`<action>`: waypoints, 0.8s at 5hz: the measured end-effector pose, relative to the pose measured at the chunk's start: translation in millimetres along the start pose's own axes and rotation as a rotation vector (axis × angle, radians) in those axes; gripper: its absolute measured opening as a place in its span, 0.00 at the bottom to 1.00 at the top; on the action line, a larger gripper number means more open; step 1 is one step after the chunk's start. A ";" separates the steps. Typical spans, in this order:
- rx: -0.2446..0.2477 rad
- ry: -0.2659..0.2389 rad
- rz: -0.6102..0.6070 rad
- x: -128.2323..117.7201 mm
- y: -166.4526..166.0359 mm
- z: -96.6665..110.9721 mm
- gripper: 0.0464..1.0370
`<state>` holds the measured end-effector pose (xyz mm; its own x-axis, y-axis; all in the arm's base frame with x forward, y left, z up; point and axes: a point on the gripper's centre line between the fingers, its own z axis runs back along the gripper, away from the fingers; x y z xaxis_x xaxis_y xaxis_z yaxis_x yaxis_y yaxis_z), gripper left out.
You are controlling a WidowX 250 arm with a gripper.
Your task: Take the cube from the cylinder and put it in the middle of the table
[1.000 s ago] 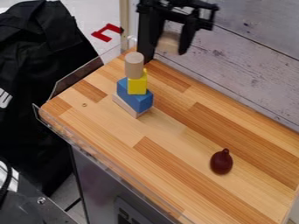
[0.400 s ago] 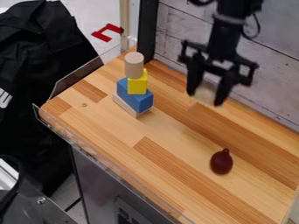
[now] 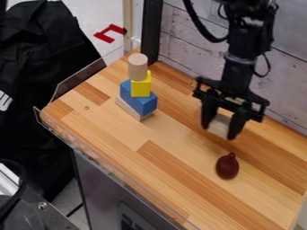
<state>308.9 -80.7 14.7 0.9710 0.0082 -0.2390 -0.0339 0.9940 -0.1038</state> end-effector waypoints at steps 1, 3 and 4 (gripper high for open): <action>0.007 -0.009 -0.010 5.9 2.5 -11.4 0.53; 0.004 -0.036 0.018 12.1 12.4 -14.6 0.53; 0.014 -0.039 0.033 13.5 20.3 -13.7 0.53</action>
<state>318.1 -61.9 -3.9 0.9778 0.0453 -0.2045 -0.0634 0.9945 -0.0829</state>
